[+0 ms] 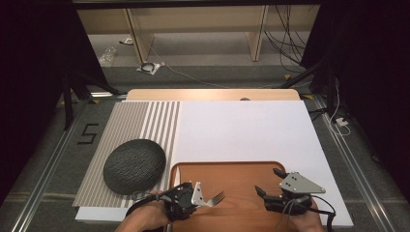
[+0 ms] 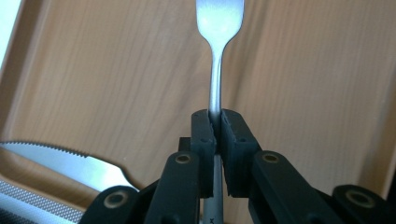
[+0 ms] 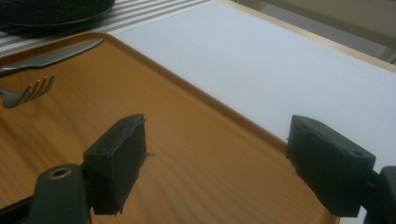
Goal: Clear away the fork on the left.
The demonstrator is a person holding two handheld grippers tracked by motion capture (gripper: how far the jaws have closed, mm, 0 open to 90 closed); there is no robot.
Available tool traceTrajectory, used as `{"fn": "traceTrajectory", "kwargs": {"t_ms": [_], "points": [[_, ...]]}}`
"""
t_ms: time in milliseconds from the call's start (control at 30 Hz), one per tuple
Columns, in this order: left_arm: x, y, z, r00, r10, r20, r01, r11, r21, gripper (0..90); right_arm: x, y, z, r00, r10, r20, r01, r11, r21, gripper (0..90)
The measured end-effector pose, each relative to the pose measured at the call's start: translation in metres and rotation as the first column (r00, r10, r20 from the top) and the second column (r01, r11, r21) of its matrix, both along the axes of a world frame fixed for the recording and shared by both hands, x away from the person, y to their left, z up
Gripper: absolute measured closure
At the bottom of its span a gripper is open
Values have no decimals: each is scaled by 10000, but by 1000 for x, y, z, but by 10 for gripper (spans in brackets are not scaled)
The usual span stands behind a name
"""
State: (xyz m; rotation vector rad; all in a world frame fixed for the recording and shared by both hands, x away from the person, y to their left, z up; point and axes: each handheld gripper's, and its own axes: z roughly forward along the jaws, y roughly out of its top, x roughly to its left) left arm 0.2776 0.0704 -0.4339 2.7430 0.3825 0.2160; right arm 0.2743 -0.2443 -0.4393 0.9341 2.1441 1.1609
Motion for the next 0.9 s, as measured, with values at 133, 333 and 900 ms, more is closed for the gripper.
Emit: {"fn": "traceTrajectory", "kwargs": {"t_ms": [133,333,900], "points": [[-3,-2,0,9999,-151,-35,151,9998,88,840,0,0,0,10000,8,-10,-8,10000,-16,210],[-9,-5,1,9997,-250,-65,251,9996,100,840,0,0,0,10000,2,-58,-2,10000,-52,211],[-18,-13,-8,9981,-468,-398,478,9985,252,839,0,1,0,10000,32,-72,-33,9999,-151,210]]}}
